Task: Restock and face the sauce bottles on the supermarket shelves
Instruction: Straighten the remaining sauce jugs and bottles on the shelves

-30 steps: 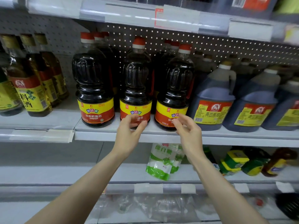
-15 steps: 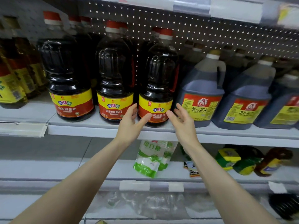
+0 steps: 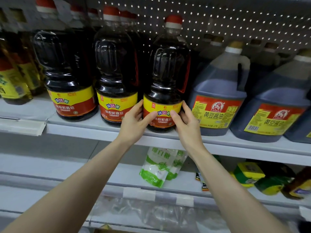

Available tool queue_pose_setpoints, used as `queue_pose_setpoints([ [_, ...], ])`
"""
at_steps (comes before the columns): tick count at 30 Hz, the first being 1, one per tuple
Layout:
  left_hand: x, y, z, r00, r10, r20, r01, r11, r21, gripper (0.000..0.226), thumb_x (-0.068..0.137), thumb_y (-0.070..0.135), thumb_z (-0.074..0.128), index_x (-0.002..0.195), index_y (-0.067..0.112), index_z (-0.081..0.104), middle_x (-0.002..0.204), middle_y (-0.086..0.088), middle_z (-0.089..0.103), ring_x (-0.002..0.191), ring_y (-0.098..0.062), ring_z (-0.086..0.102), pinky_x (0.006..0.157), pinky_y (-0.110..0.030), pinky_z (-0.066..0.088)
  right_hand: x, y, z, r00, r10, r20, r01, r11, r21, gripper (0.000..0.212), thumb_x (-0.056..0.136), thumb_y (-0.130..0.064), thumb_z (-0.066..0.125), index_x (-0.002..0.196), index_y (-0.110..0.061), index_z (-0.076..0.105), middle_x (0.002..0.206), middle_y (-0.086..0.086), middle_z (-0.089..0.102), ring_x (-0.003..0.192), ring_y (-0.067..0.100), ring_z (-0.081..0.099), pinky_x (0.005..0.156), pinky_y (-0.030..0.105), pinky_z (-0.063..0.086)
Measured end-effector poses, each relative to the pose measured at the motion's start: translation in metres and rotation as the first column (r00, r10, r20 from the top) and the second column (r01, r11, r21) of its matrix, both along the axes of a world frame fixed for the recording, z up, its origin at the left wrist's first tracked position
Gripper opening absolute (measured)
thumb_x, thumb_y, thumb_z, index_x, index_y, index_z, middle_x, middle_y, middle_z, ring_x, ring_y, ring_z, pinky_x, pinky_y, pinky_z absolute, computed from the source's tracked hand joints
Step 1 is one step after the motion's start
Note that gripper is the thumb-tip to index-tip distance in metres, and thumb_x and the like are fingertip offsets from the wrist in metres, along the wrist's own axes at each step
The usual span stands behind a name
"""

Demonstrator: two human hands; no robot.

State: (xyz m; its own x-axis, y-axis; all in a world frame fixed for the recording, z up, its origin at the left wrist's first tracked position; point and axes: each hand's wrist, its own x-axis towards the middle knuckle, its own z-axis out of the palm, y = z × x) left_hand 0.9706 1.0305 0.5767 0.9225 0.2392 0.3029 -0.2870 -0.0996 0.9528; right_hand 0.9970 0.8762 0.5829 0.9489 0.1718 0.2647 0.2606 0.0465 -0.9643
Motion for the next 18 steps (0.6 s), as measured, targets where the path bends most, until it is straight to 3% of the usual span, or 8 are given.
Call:
queue_pose_setpoints([
  [12,0.0044,0.0051,-0.0042,0.998,-0.055,0.038,0.055,0.998,0.013,0.050,0.090,0.010,0.063,0.136,0.020,0.047,0.118,0.019,0.061,0.111,0.005,0.058,0.089,-0.013,0.047,0.0013,0.0043,-0.0037,0.996,-0.074,-0.043,0.075,0.997,0.020,0.058,0.092,-0.020,0.062,0.145,-0.019,0.039,0.133,0.003,0.058,0.121,0.011,0.056,0.101,0.040,0.049],
  [18,0.0057,0.0087,-0.0028,0.994,-0.101,0.042,0.099,0.994,0.045,0.050,0.093,0.010,0.058,0.139,0.018,0.043,0.120,0.018,0.059,0.112,0.007,0.057,0.088,-0.011,0.046,-0.0010,0.0092,-0.0028,0.993,-0.117,-0.004,0.117,0.993,0.000,0.057,0.092,-0.020,0.062,0.145,-0.018,0.039,0.135,0.003,0.057,0.121,0.008,0.055,0.100,0.032,0.049],
])
